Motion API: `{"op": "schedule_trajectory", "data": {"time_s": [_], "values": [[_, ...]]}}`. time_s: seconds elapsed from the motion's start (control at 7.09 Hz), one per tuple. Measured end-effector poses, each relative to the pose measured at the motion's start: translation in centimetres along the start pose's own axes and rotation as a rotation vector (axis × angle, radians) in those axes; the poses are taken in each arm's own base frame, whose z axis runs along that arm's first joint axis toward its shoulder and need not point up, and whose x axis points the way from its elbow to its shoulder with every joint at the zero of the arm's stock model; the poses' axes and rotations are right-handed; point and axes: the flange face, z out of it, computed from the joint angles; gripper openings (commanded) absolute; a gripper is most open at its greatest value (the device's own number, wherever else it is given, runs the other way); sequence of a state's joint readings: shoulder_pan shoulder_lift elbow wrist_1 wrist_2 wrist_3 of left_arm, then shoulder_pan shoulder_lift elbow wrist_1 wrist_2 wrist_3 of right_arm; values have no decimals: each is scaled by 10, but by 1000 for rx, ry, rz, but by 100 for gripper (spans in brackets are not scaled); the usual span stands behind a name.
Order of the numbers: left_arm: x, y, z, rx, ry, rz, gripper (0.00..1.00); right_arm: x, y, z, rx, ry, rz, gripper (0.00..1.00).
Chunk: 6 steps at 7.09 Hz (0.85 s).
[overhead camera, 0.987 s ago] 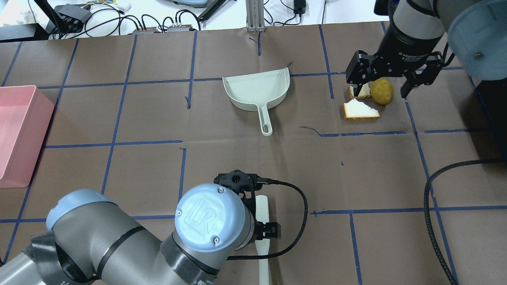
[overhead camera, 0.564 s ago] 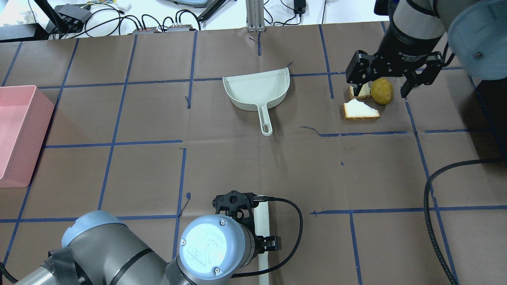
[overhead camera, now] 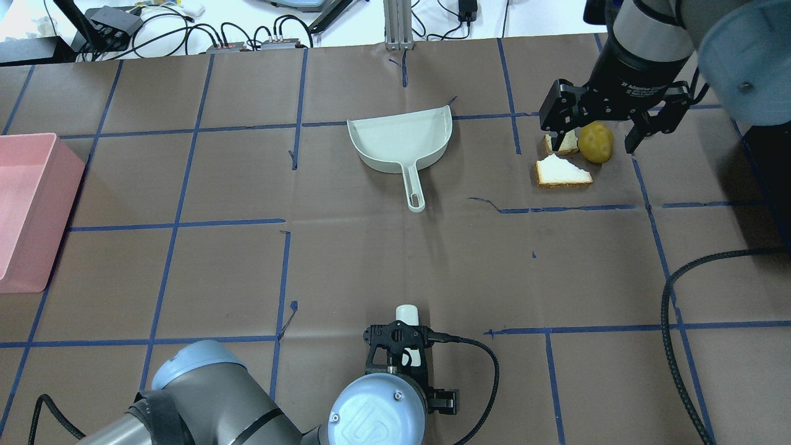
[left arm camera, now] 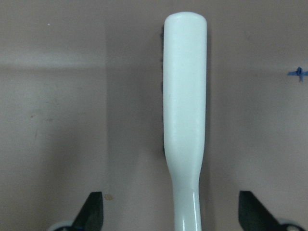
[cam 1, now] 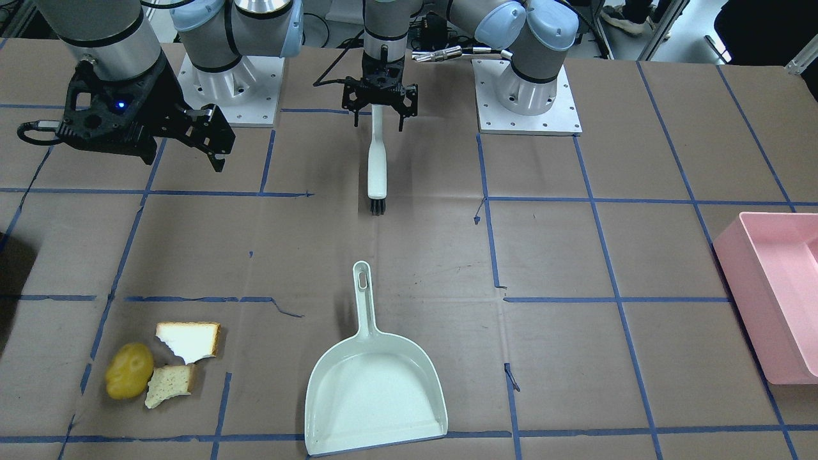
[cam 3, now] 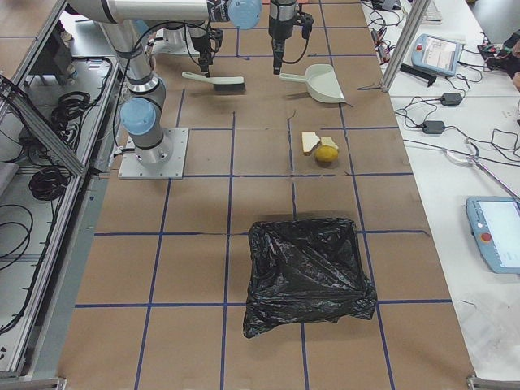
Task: Sweep and dump trash in nearest bin
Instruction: 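Close the left gripper on the white brush handle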
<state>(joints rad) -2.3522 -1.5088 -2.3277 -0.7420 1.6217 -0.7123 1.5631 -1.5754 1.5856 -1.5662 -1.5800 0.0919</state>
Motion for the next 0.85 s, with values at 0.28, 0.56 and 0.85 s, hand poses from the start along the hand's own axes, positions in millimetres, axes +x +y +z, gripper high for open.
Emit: {"op": "schedule_trajectory", "data": {"time_s": [0.28,0.56,0.85], "values": [[4,3,8,19,-4,-3,99,0,0,0,1,0,-1,100],[3,12,17,10,-13,-53,99,0,0,0,0,0,0,100],[4,27,22,24,0,-44,97,0,0,0,0,0,0,100]]}}
